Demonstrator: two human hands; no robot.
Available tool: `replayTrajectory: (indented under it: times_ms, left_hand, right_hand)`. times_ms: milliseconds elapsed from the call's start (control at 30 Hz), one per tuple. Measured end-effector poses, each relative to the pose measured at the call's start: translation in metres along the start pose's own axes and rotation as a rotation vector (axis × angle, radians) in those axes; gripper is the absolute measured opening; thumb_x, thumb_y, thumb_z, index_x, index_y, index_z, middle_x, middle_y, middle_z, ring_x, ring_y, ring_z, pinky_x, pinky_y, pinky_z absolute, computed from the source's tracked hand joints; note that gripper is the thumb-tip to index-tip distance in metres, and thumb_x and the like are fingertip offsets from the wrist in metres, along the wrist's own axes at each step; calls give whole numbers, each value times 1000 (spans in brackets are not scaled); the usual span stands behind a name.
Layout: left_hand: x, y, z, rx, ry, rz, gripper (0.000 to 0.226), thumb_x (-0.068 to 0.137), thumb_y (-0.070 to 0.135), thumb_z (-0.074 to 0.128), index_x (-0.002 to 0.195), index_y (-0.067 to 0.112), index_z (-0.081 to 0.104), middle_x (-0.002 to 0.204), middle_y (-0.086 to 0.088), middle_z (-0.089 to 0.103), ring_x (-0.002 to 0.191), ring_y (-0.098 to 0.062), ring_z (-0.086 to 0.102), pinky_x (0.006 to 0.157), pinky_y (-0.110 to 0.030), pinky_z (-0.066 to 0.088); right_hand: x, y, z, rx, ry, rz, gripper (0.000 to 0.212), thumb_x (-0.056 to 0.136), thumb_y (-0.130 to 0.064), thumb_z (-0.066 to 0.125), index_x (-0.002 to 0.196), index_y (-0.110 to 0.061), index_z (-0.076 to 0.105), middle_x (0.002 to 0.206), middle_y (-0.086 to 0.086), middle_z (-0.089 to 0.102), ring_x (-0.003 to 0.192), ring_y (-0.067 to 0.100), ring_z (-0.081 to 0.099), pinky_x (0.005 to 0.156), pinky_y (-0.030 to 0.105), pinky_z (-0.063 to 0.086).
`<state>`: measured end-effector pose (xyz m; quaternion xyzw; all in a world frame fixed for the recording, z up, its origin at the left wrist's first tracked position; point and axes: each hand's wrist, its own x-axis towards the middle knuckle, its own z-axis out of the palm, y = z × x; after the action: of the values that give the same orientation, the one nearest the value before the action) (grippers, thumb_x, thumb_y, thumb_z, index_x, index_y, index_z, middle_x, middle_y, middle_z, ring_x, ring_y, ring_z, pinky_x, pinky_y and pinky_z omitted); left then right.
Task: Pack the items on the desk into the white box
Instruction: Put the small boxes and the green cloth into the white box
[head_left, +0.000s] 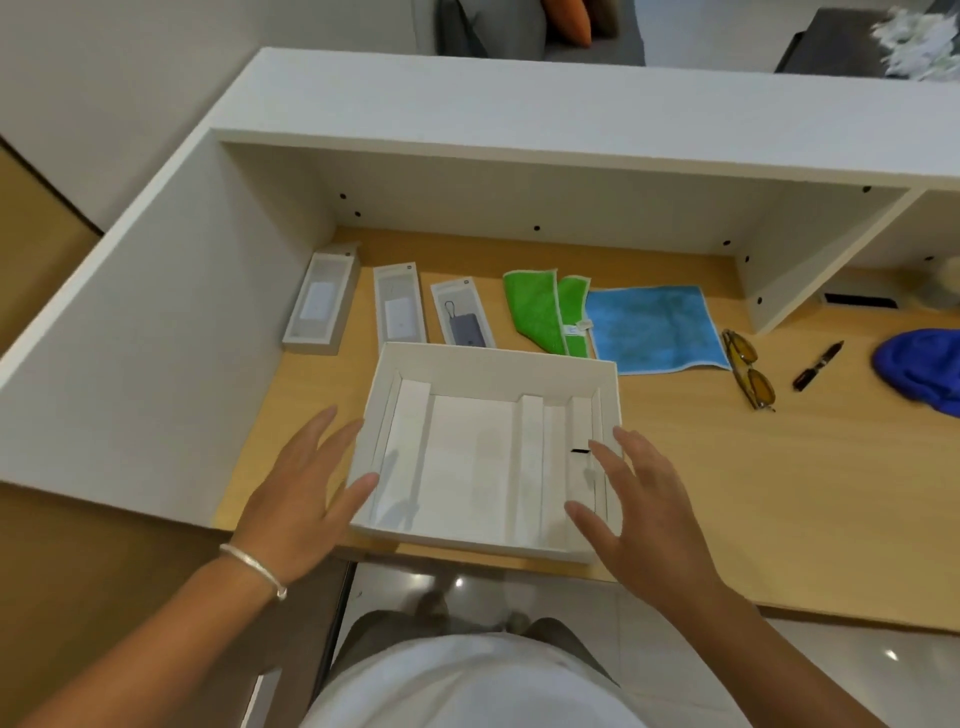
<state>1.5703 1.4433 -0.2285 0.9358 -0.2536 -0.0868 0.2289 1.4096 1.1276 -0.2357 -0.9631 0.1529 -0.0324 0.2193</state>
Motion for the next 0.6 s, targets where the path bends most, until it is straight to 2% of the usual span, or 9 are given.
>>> replayTrajectory:
  times_ms: [100,267,400,500,600]
  left_hand:
    - [16,-1,-7,76,13,-59,69,88,63,32,149,31,26,160,5,15,146,-16,15,111,-37,24]
    - [56,-17,-22,142,52,-109,61,93,56,34,148,29,28,158,1,24,144,-20,22,110,-44,31]
    - [98,-37,-30,128,81,-101,53,97,45,33,146,23,33,153,-5,35,140,-25,31,107,-44,35]
    - [136,-56,-30,140,95,-101,51,98,36,37,146,20,33,152,-9,36,138,-29,34,106,-45,37]
    - [178,-74,-22,175,57,-162,56,96,38,42,147,21,29,153,-10,32,138,-32,34,105,-47,38]
  right_hand:
    - [25,-13,-3,-57,-18,-68,69,85,-63,45,143,-25,41,155,7,30,144,27,21,115,52,21]
    - [81,-57,1,-98,-53,-175,70,86,-66,41,146,-31,32,158,3,25,146,24,15,117,52,14]
    - [137,-100,18,-158,-59,-256,67,88,-61,48,145,-29,33,157,6,26,146,26,14,118,50,11]
    - [181,-127,34,-165,-60,-273,66,89,-56,51,145,-25,36,156,9,27,145,28,17,117,48,9]
    - [223,-153,54,-164,-86,-276,65,90,-53,51,145,-21,35,155,11,28,145,28,17,116,50,14]
